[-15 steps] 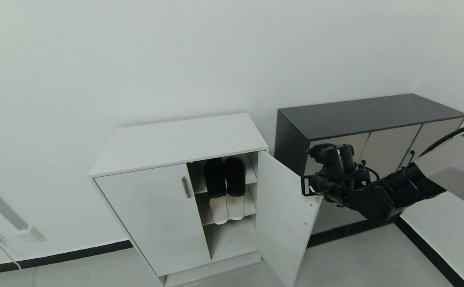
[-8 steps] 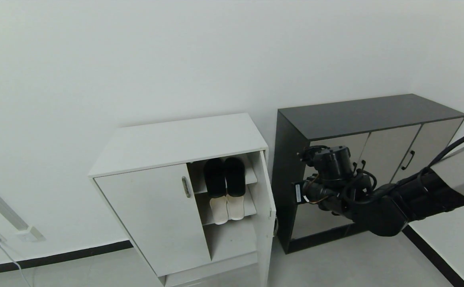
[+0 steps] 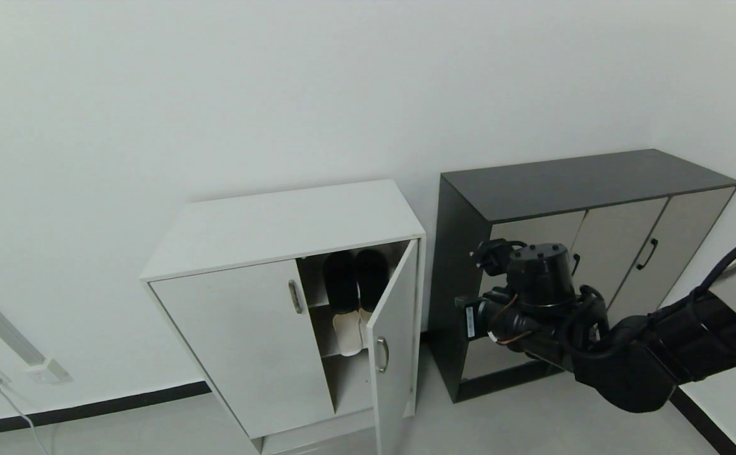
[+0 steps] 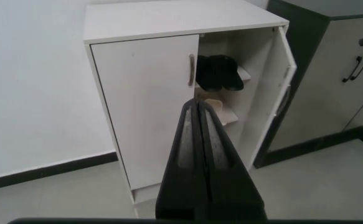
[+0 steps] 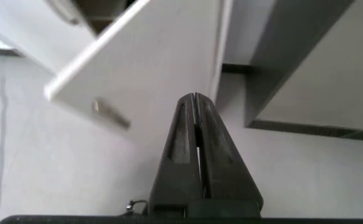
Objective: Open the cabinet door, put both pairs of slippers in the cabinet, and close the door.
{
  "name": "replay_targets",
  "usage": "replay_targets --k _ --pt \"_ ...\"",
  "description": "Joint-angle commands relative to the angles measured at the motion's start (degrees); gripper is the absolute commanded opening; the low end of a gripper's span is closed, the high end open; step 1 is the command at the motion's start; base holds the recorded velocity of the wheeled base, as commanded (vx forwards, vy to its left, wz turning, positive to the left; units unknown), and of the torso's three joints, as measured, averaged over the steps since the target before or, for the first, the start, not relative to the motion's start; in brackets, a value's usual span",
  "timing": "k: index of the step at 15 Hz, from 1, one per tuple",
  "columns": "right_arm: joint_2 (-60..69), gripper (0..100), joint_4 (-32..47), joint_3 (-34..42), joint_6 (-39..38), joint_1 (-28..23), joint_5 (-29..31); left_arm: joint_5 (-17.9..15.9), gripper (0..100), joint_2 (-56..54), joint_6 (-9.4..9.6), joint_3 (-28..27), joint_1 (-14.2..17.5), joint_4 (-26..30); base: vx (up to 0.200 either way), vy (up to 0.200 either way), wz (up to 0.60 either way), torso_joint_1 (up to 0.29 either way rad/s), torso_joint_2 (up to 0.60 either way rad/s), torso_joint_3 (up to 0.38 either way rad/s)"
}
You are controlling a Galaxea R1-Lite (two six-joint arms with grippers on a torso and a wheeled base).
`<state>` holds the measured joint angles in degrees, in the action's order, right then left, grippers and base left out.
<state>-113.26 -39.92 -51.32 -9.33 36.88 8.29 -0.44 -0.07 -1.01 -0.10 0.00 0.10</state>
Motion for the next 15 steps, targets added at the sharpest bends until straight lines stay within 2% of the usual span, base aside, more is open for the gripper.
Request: replay_targets --k 1,4,7,15 --pt "0.8 0 -0.4 2.0 0.0 1.0 -1.1 0.0 0 0.1 -0.04 0.0 0.0 0.0 0.0 0.0 0.6 0.002 0.0 0.002" --pt "0.8 0 -1.9 3.4 0.0 1.2 -1.9 0.0 0 0.1 -0.04 0.0 0.0 0.0 0.0 0.0 0.6 0.006 0.0 0.004" --pt "0.3 0 -8.7 7.3 0.4 1.0 -3.6 0.0 0 0.1 -0.04 0.0 0.0 0.0 0.0 0.0 0.0 0.0 0.0 0.0" --pt "2.7 0 -15.1 19.5 3.8 0.9 -3.8 0.0 0 0.1 0.05 0.0 0.0 0.0 0.0 0.0 0.0 0.0 0.0 0.0"
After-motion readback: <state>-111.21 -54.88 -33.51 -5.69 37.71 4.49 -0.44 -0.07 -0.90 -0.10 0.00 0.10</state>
